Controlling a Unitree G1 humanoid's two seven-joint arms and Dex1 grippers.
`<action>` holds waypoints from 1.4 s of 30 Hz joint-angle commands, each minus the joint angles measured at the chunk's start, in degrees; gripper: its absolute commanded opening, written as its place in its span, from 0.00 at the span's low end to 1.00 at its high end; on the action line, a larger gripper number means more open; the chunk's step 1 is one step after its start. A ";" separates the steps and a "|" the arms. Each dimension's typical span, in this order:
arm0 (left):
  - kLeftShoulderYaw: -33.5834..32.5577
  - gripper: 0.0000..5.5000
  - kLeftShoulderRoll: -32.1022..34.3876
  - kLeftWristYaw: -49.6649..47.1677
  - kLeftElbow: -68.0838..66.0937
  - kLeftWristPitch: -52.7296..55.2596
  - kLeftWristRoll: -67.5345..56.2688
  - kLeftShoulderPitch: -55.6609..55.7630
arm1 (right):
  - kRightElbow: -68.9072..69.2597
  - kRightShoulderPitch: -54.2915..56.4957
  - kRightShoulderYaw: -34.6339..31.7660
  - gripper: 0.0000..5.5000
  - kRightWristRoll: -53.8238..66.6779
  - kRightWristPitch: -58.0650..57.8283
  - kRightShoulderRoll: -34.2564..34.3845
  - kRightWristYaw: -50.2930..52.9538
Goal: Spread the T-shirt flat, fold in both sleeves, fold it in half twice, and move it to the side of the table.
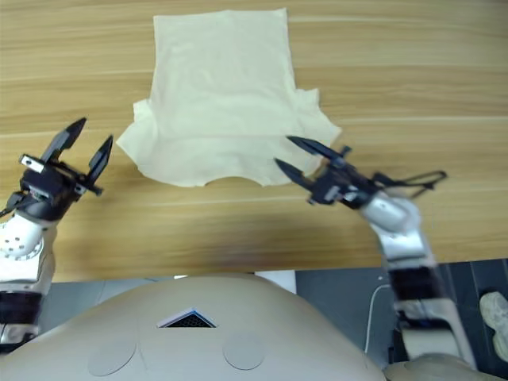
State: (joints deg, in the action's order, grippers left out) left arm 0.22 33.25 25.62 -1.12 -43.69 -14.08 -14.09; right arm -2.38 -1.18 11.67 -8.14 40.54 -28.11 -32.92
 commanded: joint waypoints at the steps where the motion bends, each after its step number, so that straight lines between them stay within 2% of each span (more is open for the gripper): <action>1: -1.10 0.45 -6.50 -6.20 -6.53 6.08 4.28 10.20 | -12.40 10.91 8.39 0.40 -22.30 -3.76 5.28 9.32; 4: -2.08 0.48 -8.91 -10.46 -8.98 4.72 10.99 11.87 | -18.66 12.58 13.42 0.40 -28.81 -1.20 3.67 10.85; 7: -3.92 0.48 -10.44 -13.13 -9.86 3.06 12.87 12.76 | -19.49 11.20 15.81 0.40 -28.52 1.94 1.30 9.78; 11: -8.20 0.48 -11.44 -17.37 -13.64 2.31 13.04 15.85 | -18.19 7.55 17.04 0.40 -24.70 5.93 -3.94 7.02; 15: -8.78 0.48 -10.69 -17.81 -16.52 1.41 15.25 16.79 | -17.27 5.92 16.16 0.40 -22.72 5.86 -6.14 7.88; 20: -9.02 0.48 -9.46 -17.56 -20.09 0.83 16.58 17.75 | -15.12 7.23 14.02 0.40 -17.58 7.21 -2.10 12.36; 25: -8.81 0.48 -8.45 -19.05 -22.53 -0.72 20.21 18.19 | -9.58 7.85 6.78 0.40 4.47 1.39 3.18 12.10; 28: -8.06 0.48 -8.79 -19.24 -22.28 -1.66 21.00 17.56 | -12.82 7.96 3.70 0.48 6.98 -0.39 3.46 11.80; 35: -7.59 0.48 -7.90 -22.15 -23.75 -4.71 26.42 15.36 | -14.66 6.64 2.32 0.68 8.26 -0.41 7.00 11.42; 39: -5.06 0.48 -4.69 -11.20 -15.14 -4.87 12.34 10.41 | -13.23 7.69 0.50 0.68 14.60 -2.91 10.22 9.75; 42: -5.19 0.48 -2.12 -6.69 -13.26 -1.67 9.45 9.87 | -12.43 8.78 -0.62 0.68 16.93 -4.82 11.84 8.96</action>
State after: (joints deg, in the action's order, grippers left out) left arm -5.22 29.17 15.92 -15.41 -47.62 -2.80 -4.01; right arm -15.72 5.63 12.15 7.62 37.31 -17.06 -23.30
